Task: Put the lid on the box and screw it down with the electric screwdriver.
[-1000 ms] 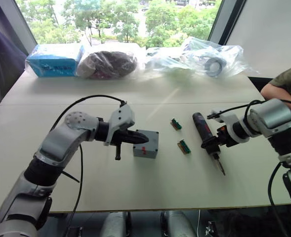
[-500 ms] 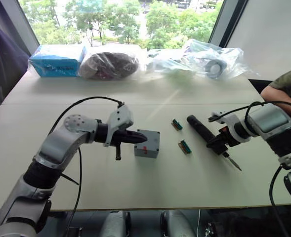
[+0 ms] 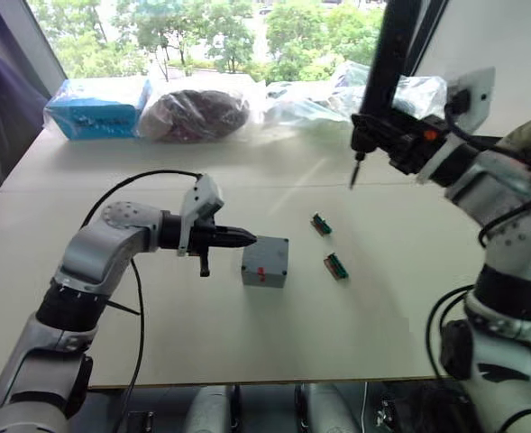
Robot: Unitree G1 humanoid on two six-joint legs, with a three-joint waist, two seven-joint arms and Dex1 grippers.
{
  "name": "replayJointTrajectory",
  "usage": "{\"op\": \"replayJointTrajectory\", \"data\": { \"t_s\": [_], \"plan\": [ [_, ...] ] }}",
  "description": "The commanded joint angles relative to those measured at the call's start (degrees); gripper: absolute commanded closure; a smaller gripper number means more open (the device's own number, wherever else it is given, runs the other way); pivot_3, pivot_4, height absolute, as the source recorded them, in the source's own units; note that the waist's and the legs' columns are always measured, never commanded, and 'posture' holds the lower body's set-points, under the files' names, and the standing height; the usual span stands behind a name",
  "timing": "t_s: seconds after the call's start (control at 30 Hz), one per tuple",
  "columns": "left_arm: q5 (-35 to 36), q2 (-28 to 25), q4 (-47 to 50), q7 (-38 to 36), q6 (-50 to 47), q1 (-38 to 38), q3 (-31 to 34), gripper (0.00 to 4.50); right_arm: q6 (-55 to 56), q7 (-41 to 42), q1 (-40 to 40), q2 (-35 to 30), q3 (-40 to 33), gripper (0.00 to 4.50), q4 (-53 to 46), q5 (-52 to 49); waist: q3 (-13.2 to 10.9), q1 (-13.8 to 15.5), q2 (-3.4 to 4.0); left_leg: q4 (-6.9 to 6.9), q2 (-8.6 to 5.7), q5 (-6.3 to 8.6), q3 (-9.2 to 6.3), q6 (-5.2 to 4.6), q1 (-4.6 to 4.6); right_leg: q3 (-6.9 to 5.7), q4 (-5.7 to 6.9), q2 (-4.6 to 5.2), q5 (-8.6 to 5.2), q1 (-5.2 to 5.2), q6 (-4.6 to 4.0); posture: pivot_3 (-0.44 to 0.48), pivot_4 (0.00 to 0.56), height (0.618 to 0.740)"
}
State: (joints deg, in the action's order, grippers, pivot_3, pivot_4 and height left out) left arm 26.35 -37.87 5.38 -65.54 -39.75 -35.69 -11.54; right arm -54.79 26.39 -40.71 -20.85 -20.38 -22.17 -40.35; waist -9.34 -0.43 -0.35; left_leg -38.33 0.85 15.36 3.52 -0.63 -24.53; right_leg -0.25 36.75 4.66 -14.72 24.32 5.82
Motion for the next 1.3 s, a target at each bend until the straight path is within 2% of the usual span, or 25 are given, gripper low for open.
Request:
{"op": "replayJointTrajectory", "data": {
  "t_s": [0.03,0.13,0.27,0.53,0.93,1.17,1.3],
  "plan": [
    [-2.36,0.4,-1.12,-1.06,2.77,-1.18,-1.73,4.5,4.54,-3.25,3.98,4.13,3.54,2.75,-7.67,-0.93,0.02,0.22,-0.03,-0.01,-0.01,0.0,0.0,0.0,0.0,0.0,0.01,0.01,0.0,0.0,0.0,0.0,0.15,0.74],
    [-4.4,2.3,-4.02,0.44,4.37,-1.55,-2.53,4.5,9.93,-5.61,8.85,9.53,8.74,2.75,-9.05,1.73,0.02,0.1,-0.02,-0.02,-0.04,0.01,0.0,-0.02,0.0,0.0,0.02,0.01,0.0,0.0,0.0,0.0,0.15,0.74],
    [-4.68,4.89,-5.51,1.43,4.54,-1.6,-1.98,4.5,15.62,-5.47,13.58,9.71,14.09,2.75,-8.16,7.21,0.01,-0.28,-0.02,-0.02,-0.07,0.0,0.01,-0.02,0.0,0.01,0.24,-0.01,-0.01,0.05,0.0,0.0,0.15,0.74],
    [-9.79,5.89,-7.16,1.31,8.22,-0.29,-6.34,4.5,19.56,-5.17,15.77,9.94,15.97,2.75,-4.58,9.07,0.02,-0.28,-0.03,-0.02,-0.05,0.0,-0.01,-0.01,0.06,0.01,0.21,-0.03,-0.02,0.06,0.0,0.0,0.15,0.74],
    [-9.91,5.89,-6.76,1.16,8.22,0.63,-5.37,4.5,23.63,-5.03,18.33,10.49,19.96,2.75,-2.23,12.15,0.02,-0.27,-0.03,-0.02,-0.04,0.0,-0.01,-0.01,0.09,0.02,0.22,-0.03,-0.02,0.05,-0.01,0.0,0.15,0.74],
    [-10.16,5.84,-6.78,1.44,8.48,1.16,-5.47,4.5,29.31,-2.56,20.94,7.31,24.57,2.75,0.05,19.08,0.04,-0.27,-0.05,-0.02,-0.04,0.0,-0.02,-0.01,0.13,0.02,0.23,-0.04,-0.02,0.02,-0.01,0.0,0.15,0.74],
    [-10.49,5.56,-6.72,1.28,8.65,1.59,-5.86,4.5,30.97,-3.69,23.07,9.16,23.87,2.75,1.62,18.64,0.13,-0.25,-0.16,-0.02,-0.04,0.0,-0.03,-0.01,0.19,0.02,0.22,-0.06,-0.03,-0.06,0.0,0.0,0.15,0.74]
  ]
}}
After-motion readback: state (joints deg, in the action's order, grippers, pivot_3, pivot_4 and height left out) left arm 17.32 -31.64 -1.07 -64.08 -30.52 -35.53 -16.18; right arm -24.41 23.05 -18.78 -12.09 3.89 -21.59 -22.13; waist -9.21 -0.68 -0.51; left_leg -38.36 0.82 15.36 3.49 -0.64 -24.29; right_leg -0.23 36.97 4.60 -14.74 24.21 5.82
